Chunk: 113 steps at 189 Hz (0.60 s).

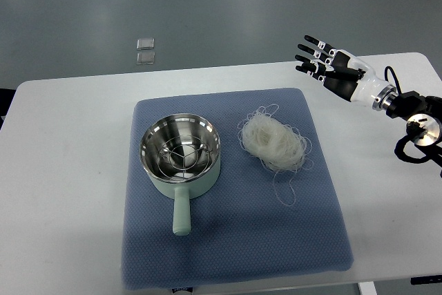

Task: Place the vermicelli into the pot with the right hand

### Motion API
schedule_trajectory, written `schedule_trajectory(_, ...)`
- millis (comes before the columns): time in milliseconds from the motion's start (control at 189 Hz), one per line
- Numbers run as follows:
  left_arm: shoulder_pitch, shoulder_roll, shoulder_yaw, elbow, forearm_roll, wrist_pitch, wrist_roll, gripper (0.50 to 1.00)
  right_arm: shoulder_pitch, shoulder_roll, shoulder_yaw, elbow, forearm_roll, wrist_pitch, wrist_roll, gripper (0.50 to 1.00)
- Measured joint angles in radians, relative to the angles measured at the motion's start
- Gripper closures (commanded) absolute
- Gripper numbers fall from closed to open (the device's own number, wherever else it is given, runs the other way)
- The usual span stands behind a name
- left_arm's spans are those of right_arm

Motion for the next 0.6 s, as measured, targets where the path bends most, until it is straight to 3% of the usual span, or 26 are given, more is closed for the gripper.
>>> schedule_trajectory(381,-0.001,0.0,0.0,0.007,0.0,0.001,0.0,0.5,0.003,0.003,-0.004,0.003,-0.017,0.002,0.0,0.517)
schedule_trajectory(598,-0.002,0.0,0.0,0.012,0.0,0.006,0.0,0.5,0.037,-0.013,0.007,0.007,-0.207,0.008,0.015,0.517)
